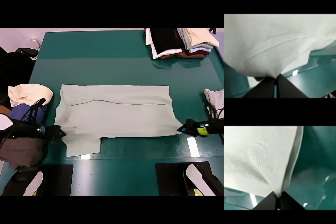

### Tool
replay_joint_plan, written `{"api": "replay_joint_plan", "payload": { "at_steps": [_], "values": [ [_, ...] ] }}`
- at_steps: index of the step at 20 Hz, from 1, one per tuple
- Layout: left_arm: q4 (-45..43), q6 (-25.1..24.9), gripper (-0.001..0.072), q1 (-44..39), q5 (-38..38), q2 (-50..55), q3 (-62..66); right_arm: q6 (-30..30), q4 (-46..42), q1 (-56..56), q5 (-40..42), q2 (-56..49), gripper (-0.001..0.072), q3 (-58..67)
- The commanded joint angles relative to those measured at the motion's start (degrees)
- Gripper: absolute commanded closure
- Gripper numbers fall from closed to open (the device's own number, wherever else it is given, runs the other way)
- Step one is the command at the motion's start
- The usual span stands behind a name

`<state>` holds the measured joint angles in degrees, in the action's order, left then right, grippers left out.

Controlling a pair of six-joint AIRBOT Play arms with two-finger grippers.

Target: Fold the shirts.

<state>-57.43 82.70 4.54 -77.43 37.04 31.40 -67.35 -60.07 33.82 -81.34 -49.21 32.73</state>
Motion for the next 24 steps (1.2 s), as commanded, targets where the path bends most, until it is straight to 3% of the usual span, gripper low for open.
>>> {"api": "replay_joint_plan", "payload": {
  "at_steps": [1, 7, 12, 18, 19, 20, 21, 22, 24],
  "values": [
    [-0.4, 1.3, 0.0687, 0.0, -4.8, -3.2, 0.1, -2.2, -3.2, -1.3, -2.0, 4.7, 0.0694, 4.5],
    [-1.7, -1.4, 0.0686, 0.0, 6.5, 4.7, 10.1, -6.1, -3.1, -12.9, 3.7, -7.2, 0.0694, 17.5],
    [-3.9, -2.3, 0.0685, 0.0, 15.3, 23.8, 25.3, -8.9, -3.1, -17.7, 3.8, -23.2, 0.0694, 33.7],
    [0.6, -8.2, 0.0683, 0.0, 17.5, 43.8, 38.1, -10.3, -2.4, -19.1, 3.2, -37.0, 0.0692, 47.1],
    [2.0, -8.1, 0.0681, 0.0, 18.3, 45.5, 39.2, -10.3, -2.2, -19.1, 3.4, -38.7, 0.0593, 48.6],
    [3.1, -7.9, 0.0504, 0.0, 18.9, 46.9, 40.3, -10.3, -1.1, -19.1, 3.8, -40.0, 0.0356, 49.9],
    [3.5, -6.7, 0.0217, 0.0, 19.7, 47.5, 41.1, -10.2, 0.1, -18.6, 4.0, -41.2, 0.0262, 51.1],
    [3.7, -5.5, 0.0173, 0.0, 20.2, 47.6, 41.7, -10.1, 0.9, -18.0, 4.0, -41.8, 0.0261, 51.9],
    [3.6, -5.2, 0.0172, 0.0, 18.9, 47.6, 43.6, -7.9, 2.3, -16.1, 3.5, -41.9, 0.0261, 51.5]
  ]
}}
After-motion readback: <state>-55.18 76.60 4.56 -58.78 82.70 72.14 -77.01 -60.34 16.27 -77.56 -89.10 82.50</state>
